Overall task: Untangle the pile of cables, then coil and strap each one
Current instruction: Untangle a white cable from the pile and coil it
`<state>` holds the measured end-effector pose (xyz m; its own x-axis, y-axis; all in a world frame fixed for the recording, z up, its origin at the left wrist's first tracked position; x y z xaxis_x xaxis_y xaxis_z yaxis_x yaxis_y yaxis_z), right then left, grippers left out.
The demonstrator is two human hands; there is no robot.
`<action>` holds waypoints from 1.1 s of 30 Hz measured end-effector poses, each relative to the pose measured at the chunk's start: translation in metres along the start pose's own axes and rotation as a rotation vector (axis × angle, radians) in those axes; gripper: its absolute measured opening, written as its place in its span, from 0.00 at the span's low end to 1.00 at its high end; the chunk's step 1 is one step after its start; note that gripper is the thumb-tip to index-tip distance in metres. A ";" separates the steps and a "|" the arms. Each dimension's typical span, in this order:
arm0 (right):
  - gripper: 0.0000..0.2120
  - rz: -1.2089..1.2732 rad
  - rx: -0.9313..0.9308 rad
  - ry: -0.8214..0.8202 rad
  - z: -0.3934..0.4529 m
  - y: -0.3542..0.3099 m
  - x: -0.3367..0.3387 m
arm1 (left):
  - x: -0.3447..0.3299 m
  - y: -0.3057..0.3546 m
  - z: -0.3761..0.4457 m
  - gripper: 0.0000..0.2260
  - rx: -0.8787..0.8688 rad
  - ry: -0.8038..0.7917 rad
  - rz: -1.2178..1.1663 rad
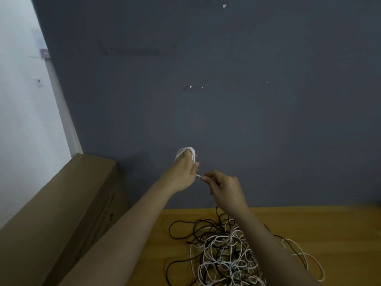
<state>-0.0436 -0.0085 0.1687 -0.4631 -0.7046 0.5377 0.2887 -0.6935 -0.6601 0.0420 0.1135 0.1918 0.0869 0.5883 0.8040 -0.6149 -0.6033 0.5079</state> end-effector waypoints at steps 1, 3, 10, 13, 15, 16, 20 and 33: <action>0.10 -0.013 -0.013 -0.036 0.003 0.002 0.002 | -0.001 0.002 -0.001 0.08 -0.017 -0.029 0.040; 0.10 0.034 -0.071 -0.138 0.007 0.009 0.005 | -0.001 0.007 -0.003 0.04 -0.048 -0.082 0.039; 0.15 0.372 -0.237 -0.369 0.008 0.026 0.012 | -0.002 0.008 -0.012 0.06 -0.156 -0.241 0.011; 0.17 0.470 -0.345 -0.488 0.006 0.034 0.012 | -0.005 0.007 -0.017 0.08 -0.150 -0.327 -0.001; 0.17 0.501 -0.387 -0.564 0.004 0.035 0.008 | -0.005 0.008 -0.018 0.08 -0.157 -0.362 0.031; 0.17 0.518 -0.401 -0.595 0.003 0.035 0.005 | -0.005 0.007 -0.018 0.08 -0.169 -0.370 0.049; 0.18 0.618 -0.405 -0.618 0.004 0.031 0.001 | 0.006 0.009 -0.017 0.06 -0.230 -0.310 0.085; 0.07 -0.072 0.251 0.462 0.024 -0.012 0.062 | 0.058 0.036 0.015 0.07 -0.154 -0.156 -0.430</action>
<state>-0.0555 -0.0476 0.2221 -0.7939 -0.5533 0.2522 0.4080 -0.7923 -0.4537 0.0367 0.1172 0.2612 0.4683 0.6720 0.5737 -0.6053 -0.2290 0.7623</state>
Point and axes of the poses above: each hand's wrist, its own z-axis towards the middle knuckle, its own x-axis out of the back of the hand, y = z × x, the point moved 5 cm from there along z, towards the middle knuckle, and after that the axes turned 8 degrees about z, right-handed, at the moved point
